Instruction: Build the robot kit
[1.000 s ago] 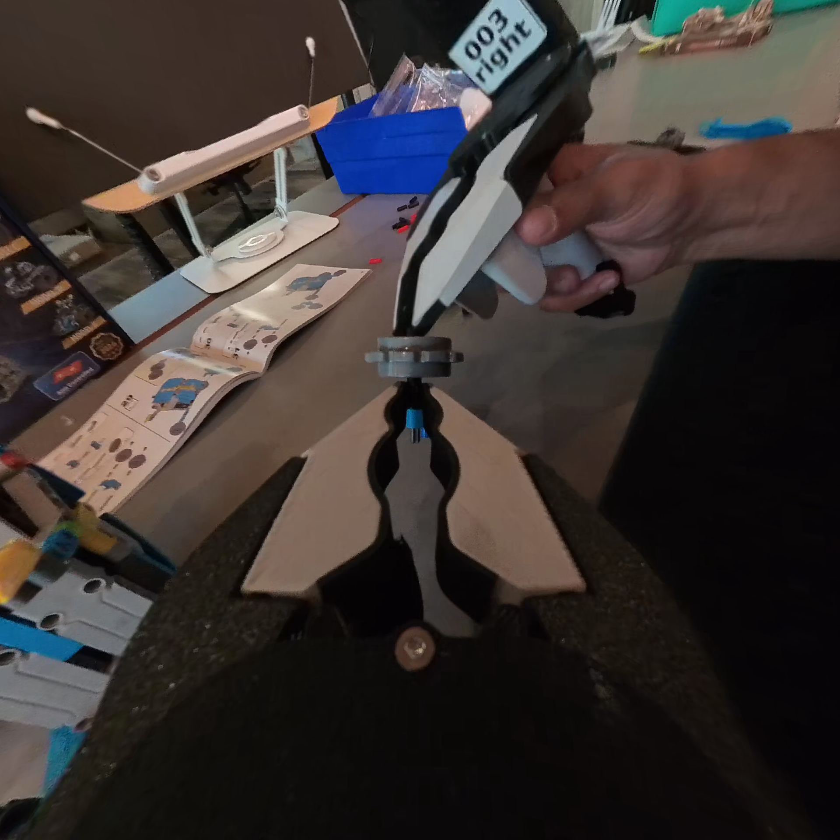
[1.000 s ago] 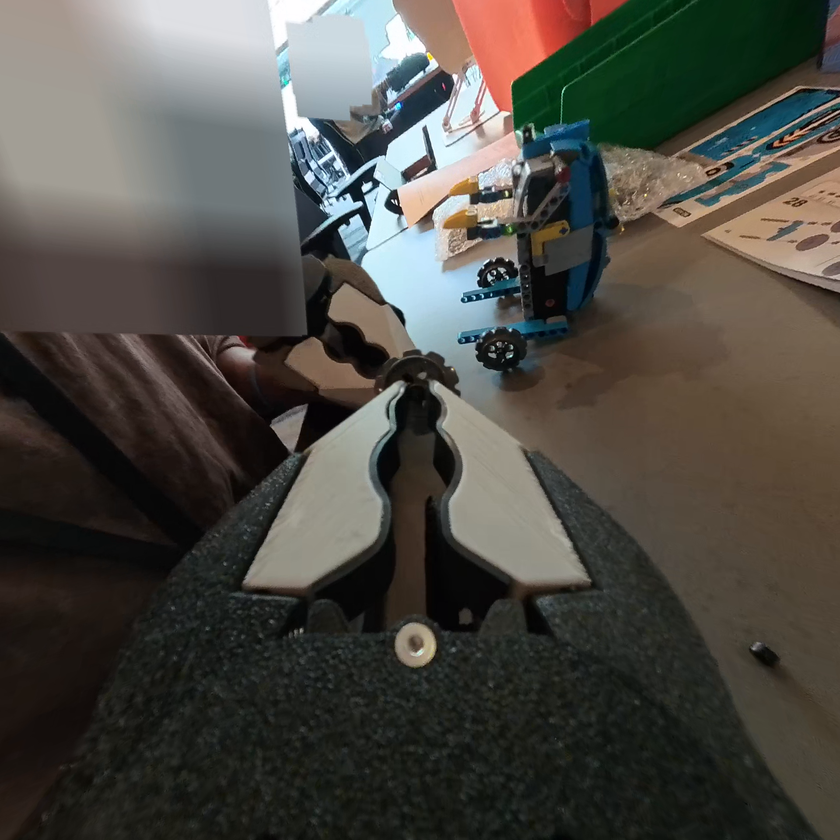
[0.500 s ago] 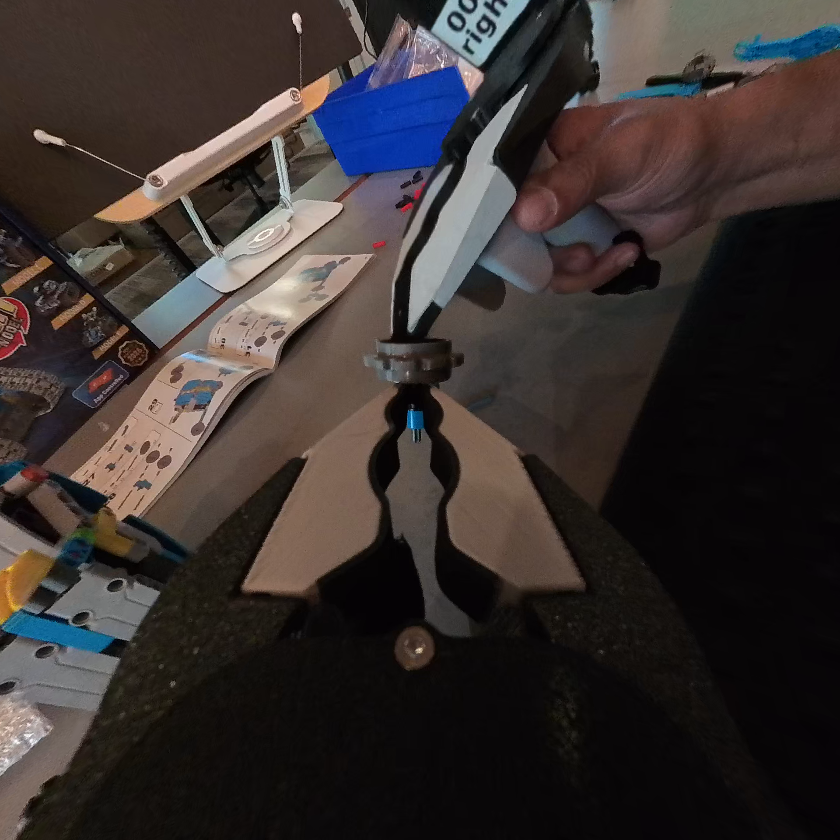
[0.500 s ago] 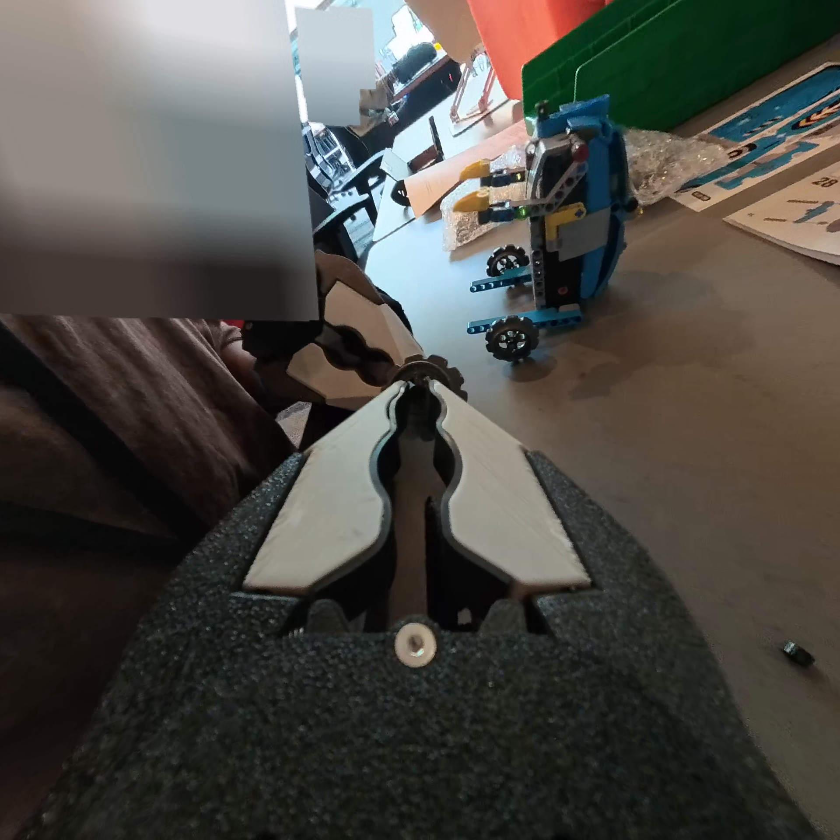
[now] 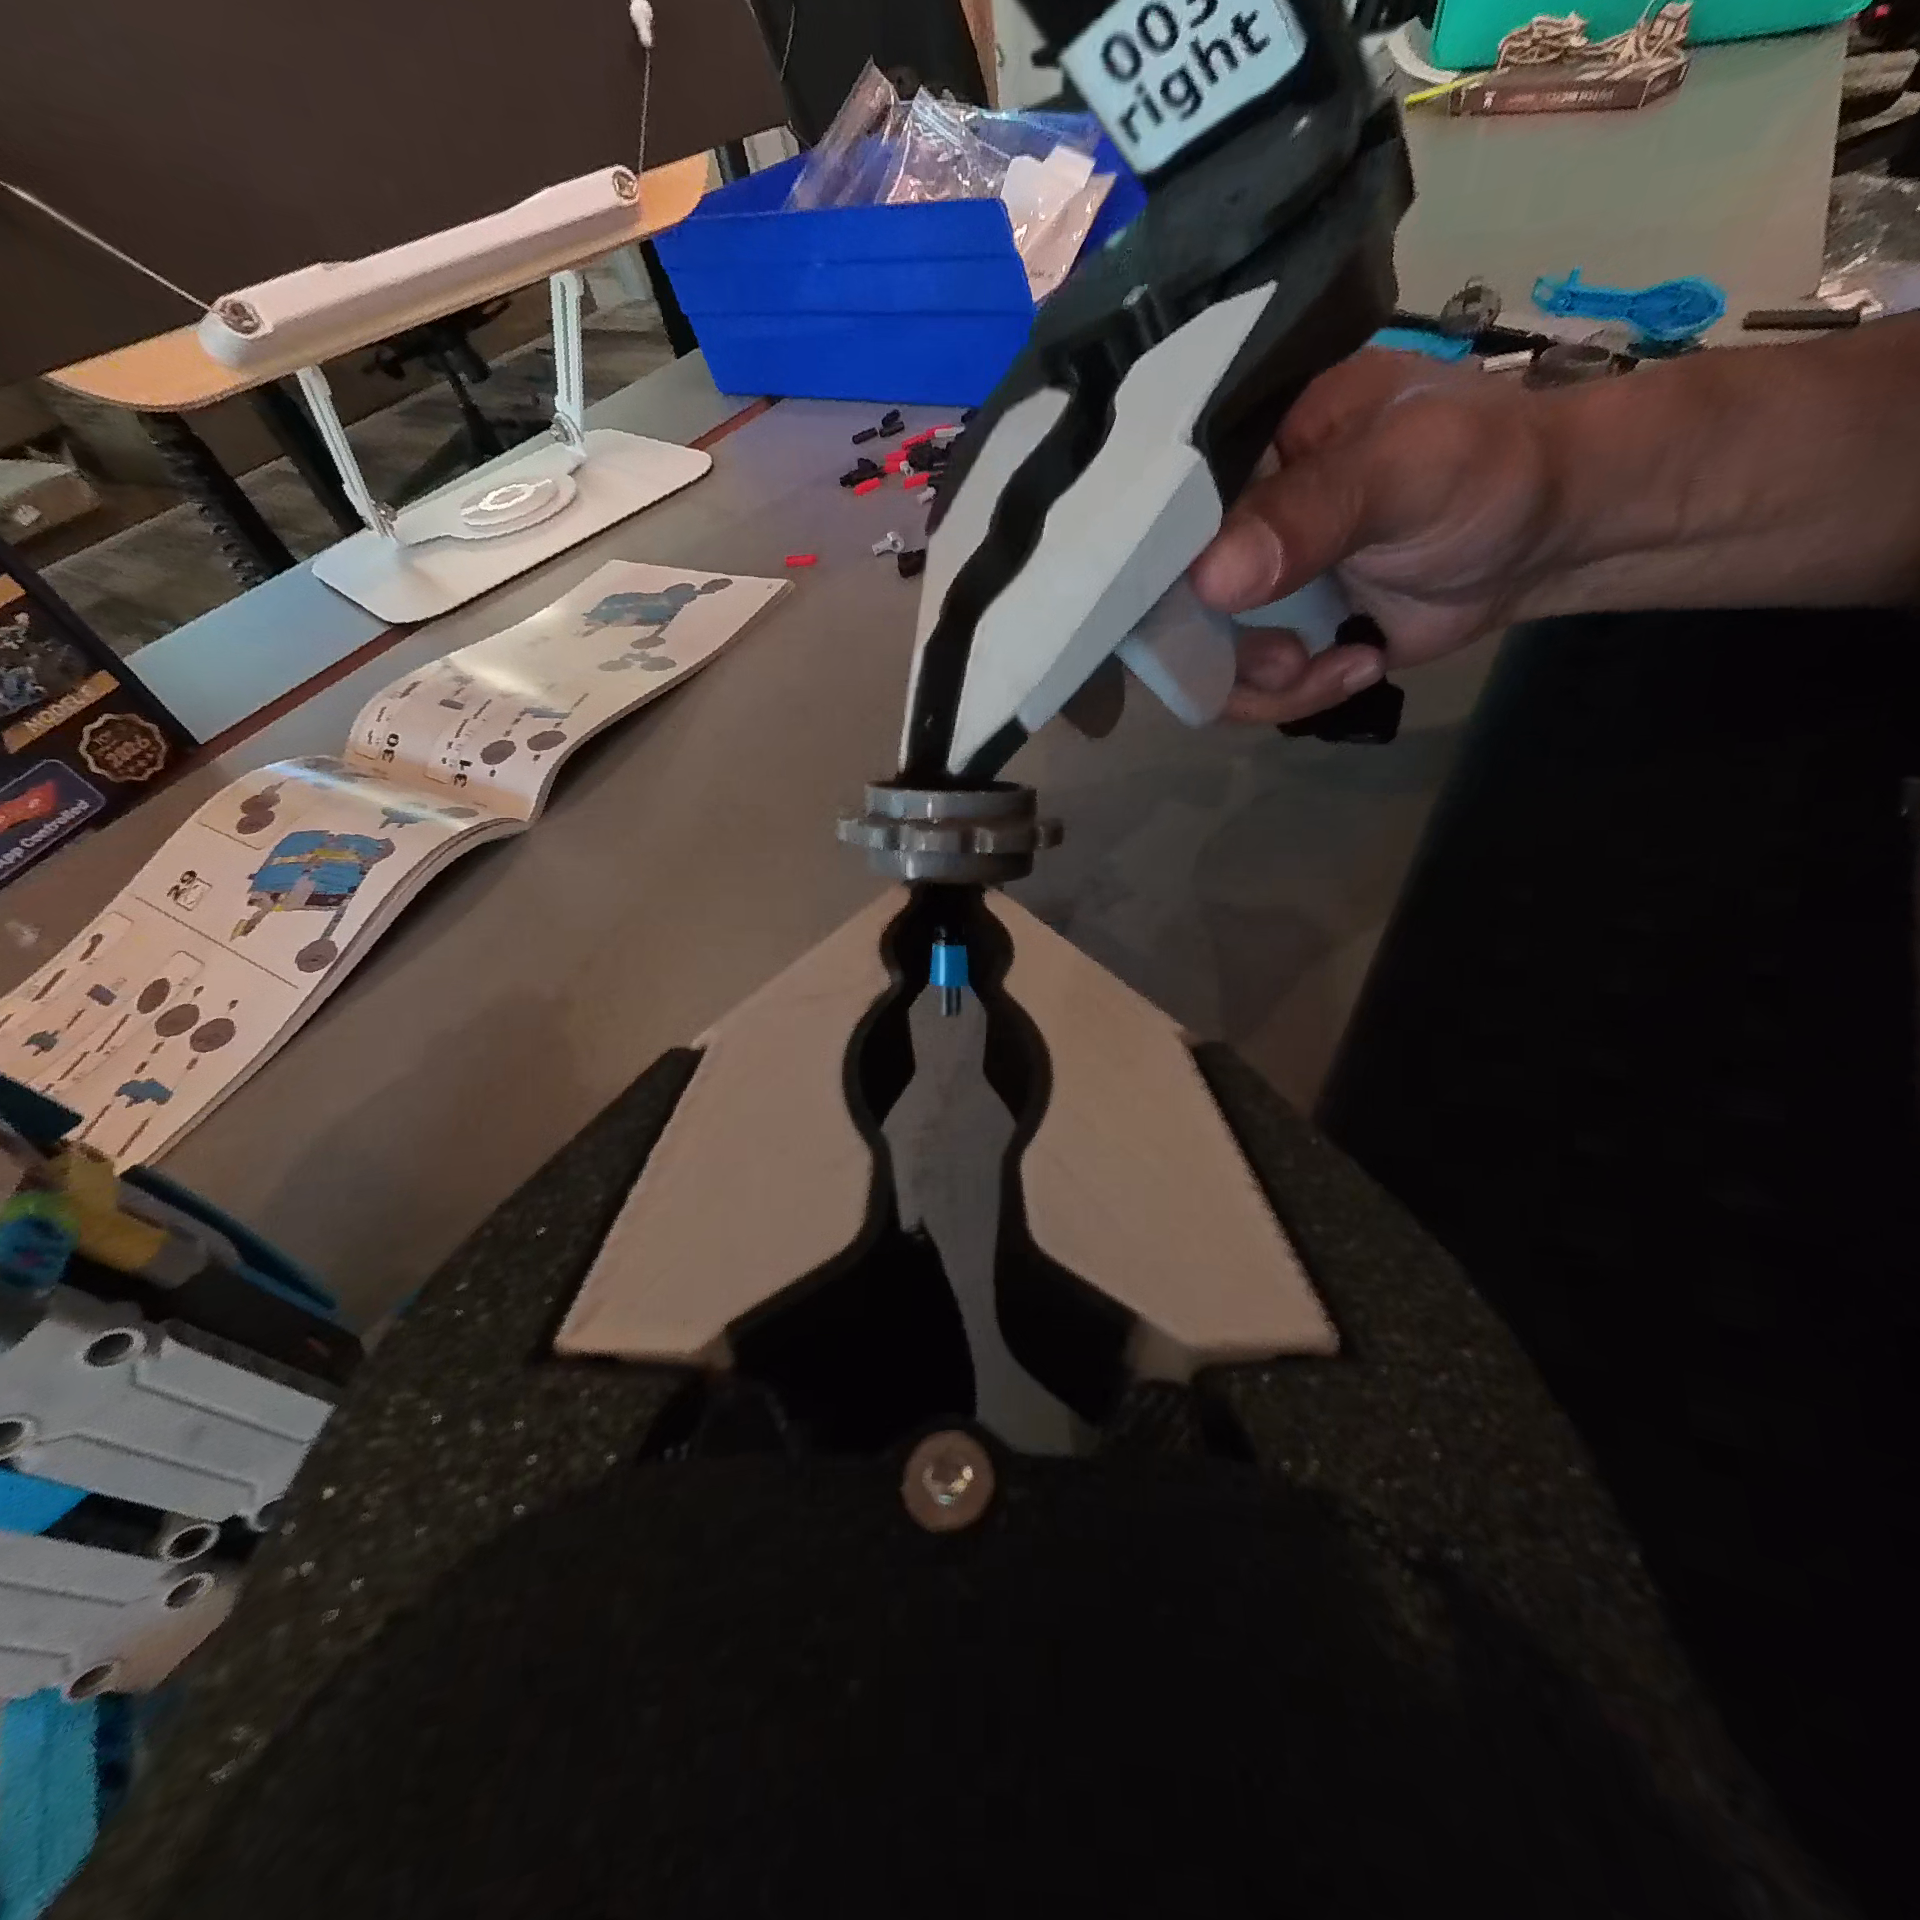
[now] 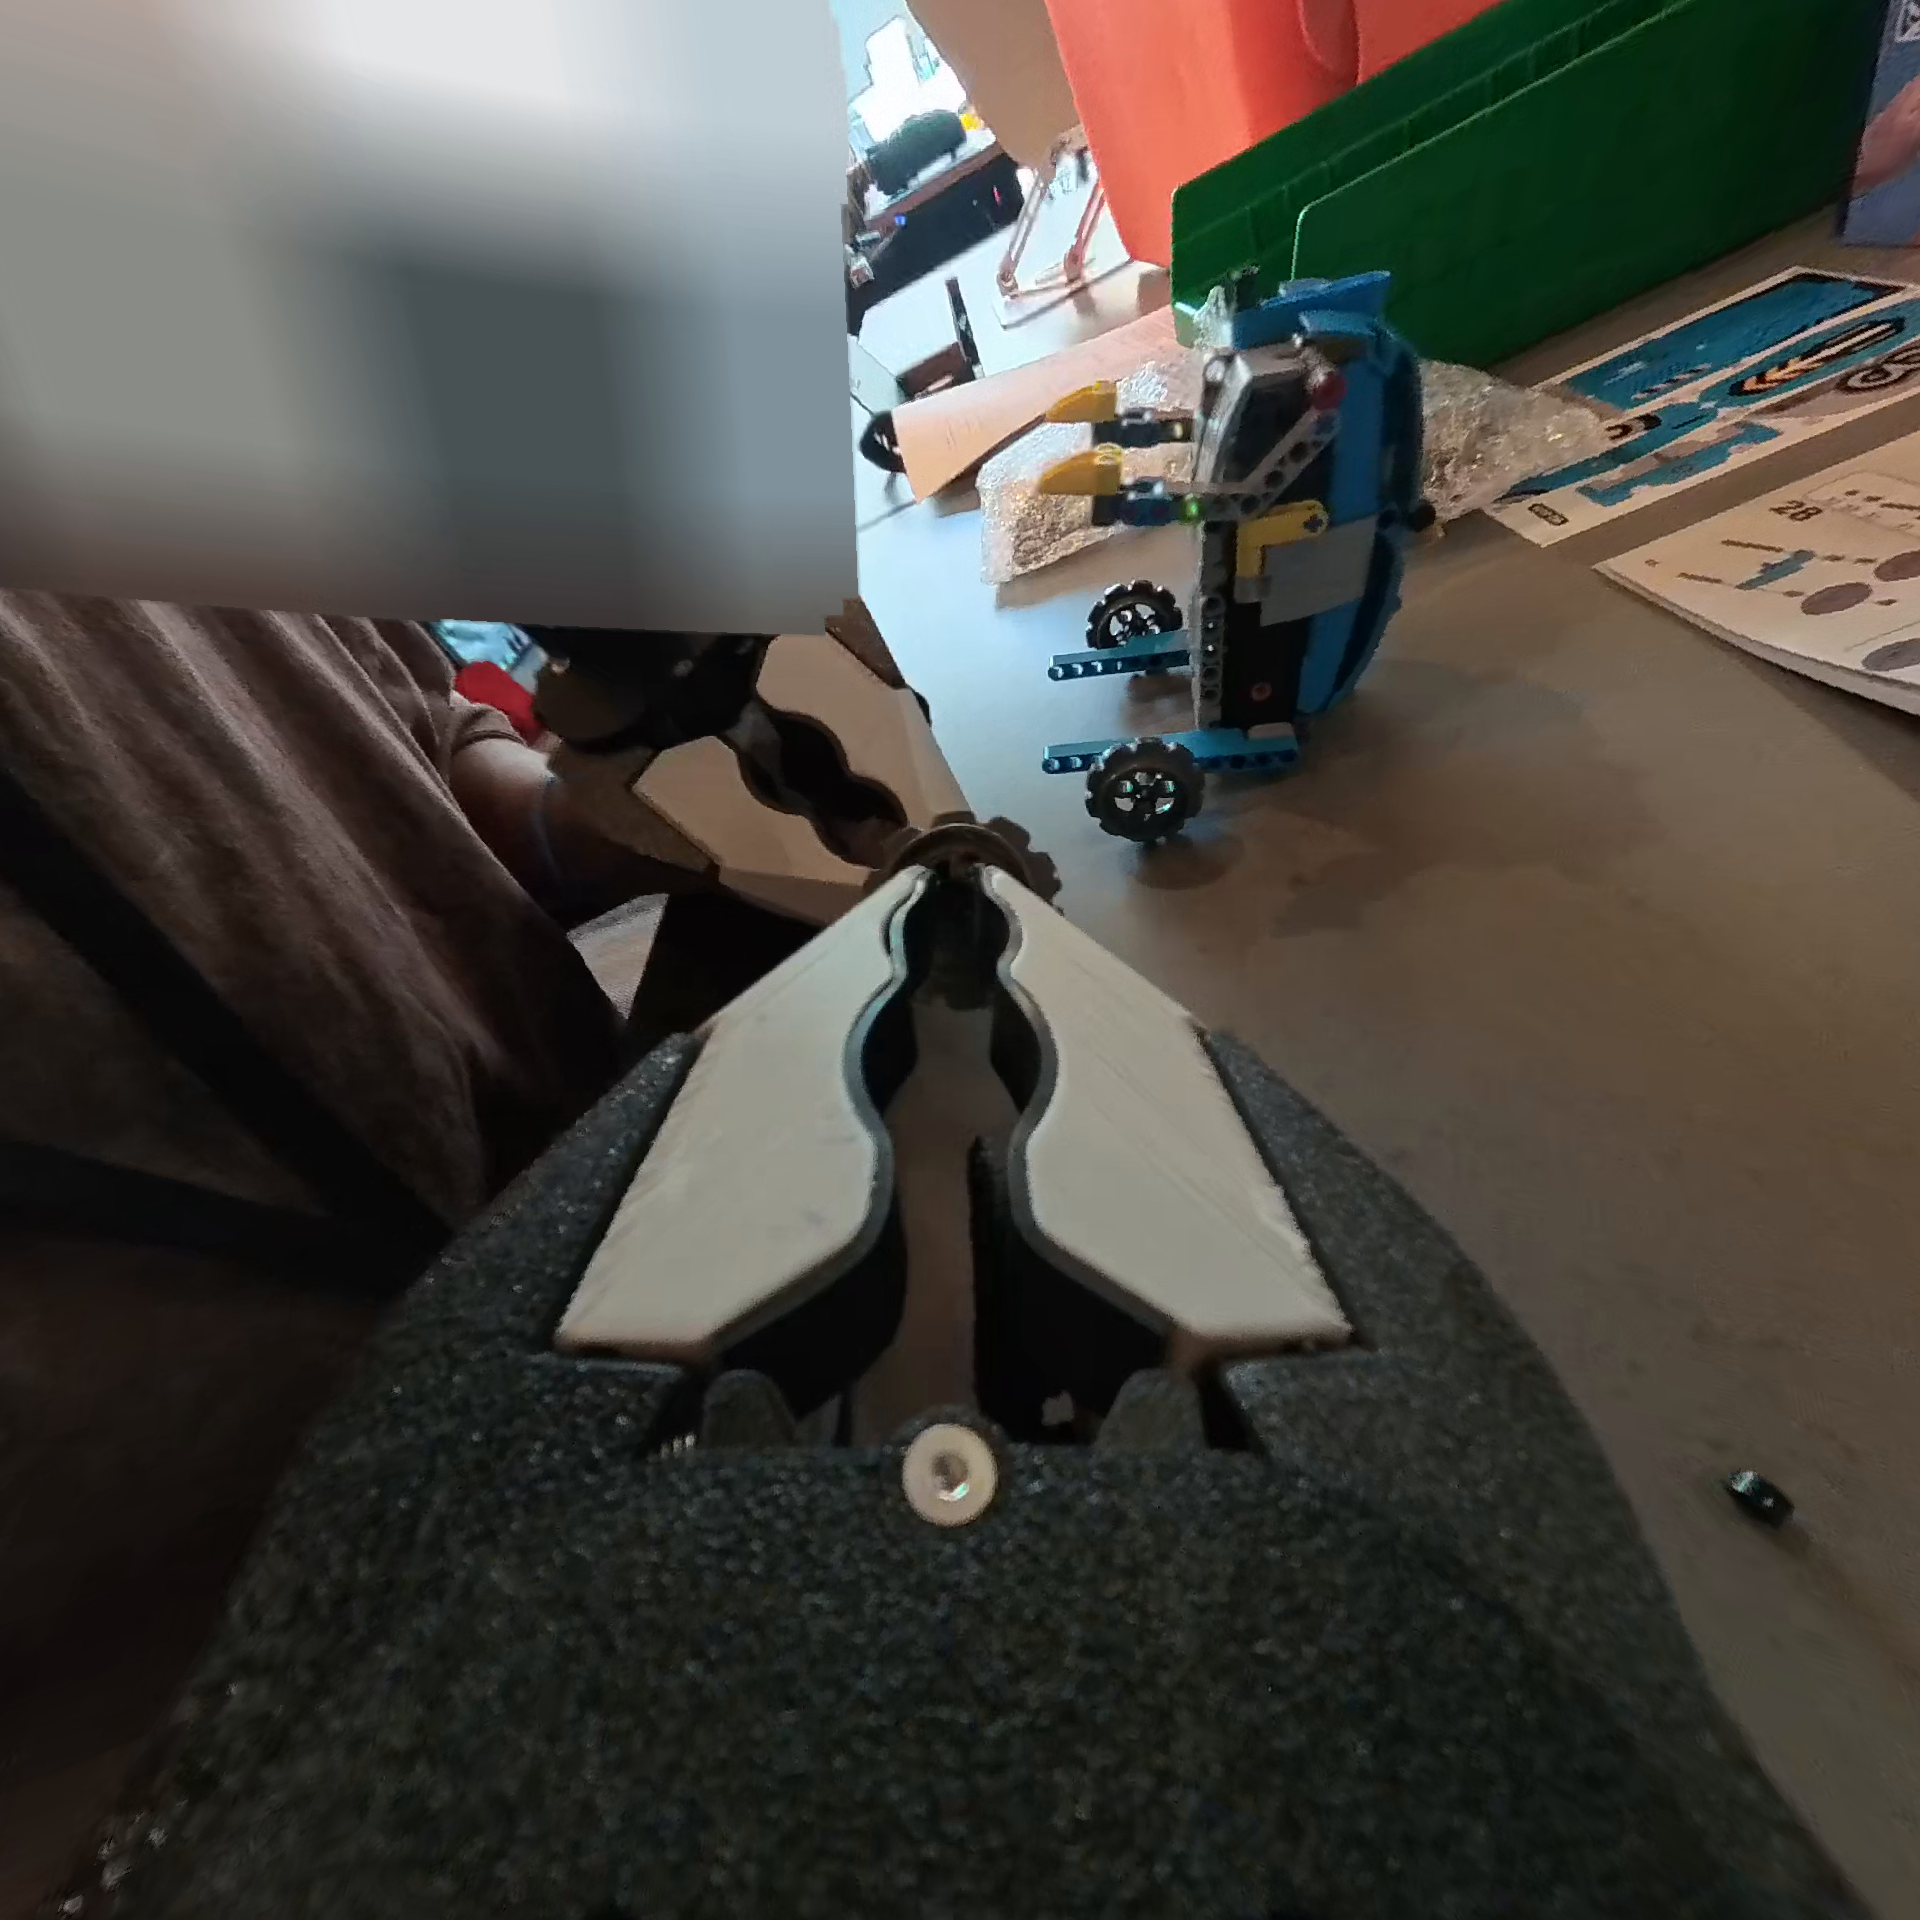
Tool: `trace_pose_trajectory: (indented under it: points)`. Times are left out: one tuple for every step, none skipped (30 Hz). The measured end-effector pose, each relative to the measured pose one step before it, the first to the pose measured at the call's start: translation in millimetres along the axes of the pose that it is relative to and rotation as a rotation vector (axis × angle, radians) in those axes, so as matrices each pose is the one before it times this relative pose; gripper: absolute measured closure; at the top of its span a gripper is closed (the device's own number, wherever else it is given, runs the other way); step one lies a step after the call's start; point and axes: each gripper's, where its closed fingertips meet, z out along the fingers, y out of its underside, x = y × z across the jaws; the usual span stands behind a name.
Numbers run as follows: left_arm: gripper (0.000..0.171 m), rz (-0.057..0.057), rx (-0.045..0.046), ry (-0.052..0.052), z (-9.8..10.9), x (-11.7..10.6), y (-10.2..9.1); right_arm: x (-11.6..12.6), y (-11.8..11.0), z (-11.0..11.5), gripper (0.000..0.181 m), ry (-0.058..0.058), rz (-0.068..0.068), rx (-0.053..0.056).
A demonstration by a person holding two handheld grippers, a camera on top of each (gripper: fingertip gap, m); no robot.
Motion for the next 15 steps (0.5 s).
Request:
trace_pose_trajectory:
  points:
    - [0.167,0.0026,-0.00544,-0.0028,0.42,-0.03,0.73,1.37,0.98,0.08,0.175,0.0193,-0.0256,-0.0120]
    - [0.167,-0.0036,-0.00207,0.0017,0.22,-0.21,0.38,0.65,0.12,0.30,0.174,0.0199,-0.0264,-0.0052]
    - [0.167,-0.0042,-0.00017,0.0013,-0.04,-0.20,0.24,0.54,0.18,0.28,0.175,0.0138,-0.0153,-0.0048]
    - [0.168,0.0020,-0.00193,-0.0024,0.20,-0.12,0.32,0.60,0.21,-0.14,0.175,0.0073,-0.0093,-0.0047]
    - [0.168,0.0071,-0.00397,-0.0039,0.49,0.14,0.54,1.20,0.91,-0.42,0.174,0.0069,-0.0105,-0.0090]
    - [0.167,0.0045,0.00109,-0.0023,0.25,0.05,-0.21,0.47,0.27,-0.63,0.175,0.0007,-0.0023,-0.0041]
    - [0.167,-0.0023,0.00610,0.0013,-0.20,-0.04,-0.79,-0.70,-1.44,-0.50,0.175,-0.0057,0.0067,0.0100]
    - [0.167,-0.0048,0.00622,0.0021,-0.30,-0.21,-0.71,-0.40,-1.28,-0.17,0.174,-0.0032,0.0038,0.0102]
    - [0.167,-0.0021,0.00571,0.0000,-0.25,-0.31,-0.73,-0.08,-1.35,-0.21,0.175,-0.0054,0.0041,0.0099]
    - [0.167,0.0016,0.00431,-0.0003,-0.20,0.05,-0.68,0.03,-1.07,0.02,0.175,-0.0061,0.0079,0.0073]
    - [0.167,0.0028,0.00342,0.0034,0.10,0.85,-0.41,-0.41,-0.39,0.36,0.175,-0.0103,0.0092,0.0018]
    - [0.167,0.0024,0.00113,0.0040,0.10,0.81,-0.12,-0.49,0.31,0.52,0.174,-0.0093,0.0094,-0.0028]
    - [0.166,0.0022,-0.00189,0.0016,0.29,0.40,0.29,0.60,0.40,0.59,0.172,0.0010,0.0018,-0.0028]
    - [0.166,0.0013,-0.00255,0.0017,0.30,0.26,0.40,0.03,-0.44,-0.35,0.171,-0.0010,-0.0064,0.0007]
    - [0.166,-0.0008,-0.00017,0.0021,0.07,0.14,0.14,-0.65,-2.05,-1.51,0.167,-0.0046,-0.0077,0.0081]
